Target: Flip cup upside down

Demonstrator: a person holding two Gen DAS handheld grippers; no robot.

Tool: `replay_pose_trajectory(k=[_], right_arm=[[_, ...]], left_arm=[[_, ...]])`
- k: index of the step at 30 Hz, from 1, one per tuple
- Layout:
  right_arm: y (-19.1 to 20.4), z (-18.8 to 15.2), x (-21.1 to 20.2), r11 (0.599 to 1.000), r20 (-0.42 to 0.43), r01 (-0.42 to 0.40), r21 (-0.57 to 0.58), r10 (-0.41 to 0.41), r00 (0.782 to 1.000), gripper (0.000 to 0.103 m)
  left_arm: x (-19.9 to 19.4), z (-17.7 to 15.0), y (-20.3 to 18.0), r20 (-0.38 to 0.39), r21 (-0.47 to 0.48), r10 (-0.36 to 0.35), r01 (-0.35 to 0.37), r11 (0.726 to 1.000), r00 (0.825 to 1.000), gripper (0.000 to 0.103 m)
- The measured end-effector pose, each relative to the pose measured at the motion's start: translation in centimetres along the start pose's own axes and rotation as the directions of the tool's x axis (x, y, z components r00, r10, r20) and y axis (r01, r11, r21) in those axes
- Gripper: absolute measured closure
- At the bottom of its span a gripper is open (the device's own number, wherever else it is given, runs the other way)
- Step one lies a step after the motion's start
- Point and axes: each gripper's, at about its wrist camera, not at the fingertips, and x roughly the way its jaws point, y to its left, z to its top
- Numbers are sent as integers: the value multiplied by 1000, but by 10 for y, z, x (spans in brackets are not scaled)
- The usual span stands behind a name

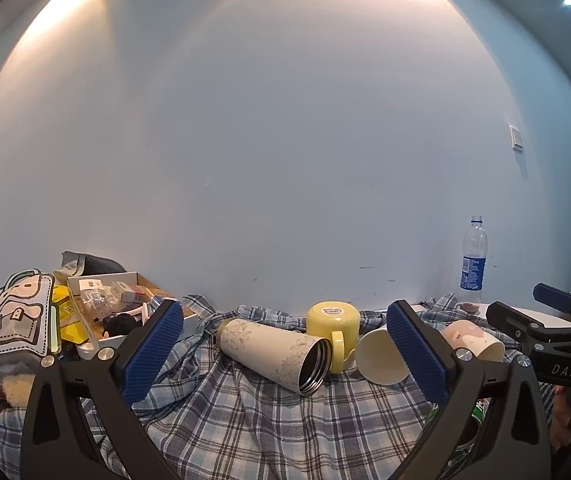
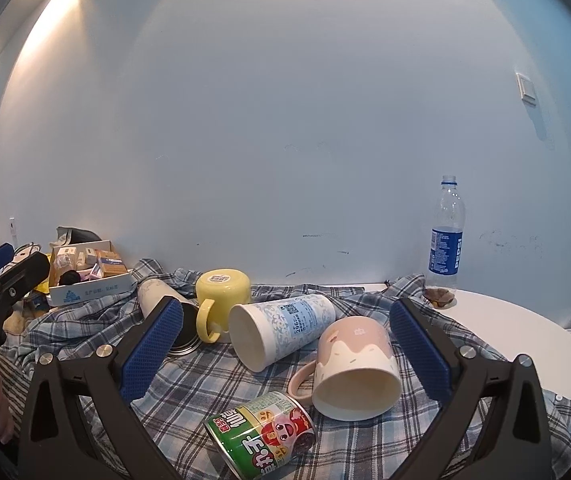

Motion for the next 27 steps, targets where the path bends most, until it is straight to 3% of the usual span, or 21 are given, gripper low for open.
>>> replay_pose_trajectory(k=[17,27], right_arm=[[-1,0,-4,999,18,38,-7,-38,999,0],[10,3,-38,997,195,62,-45,-52,979,0]], left_arm=[[-3,1,-2,8,7,14,-14,1000,1000,0],[2,2,-1,-24,0,19,-19,1000,1000,0]])
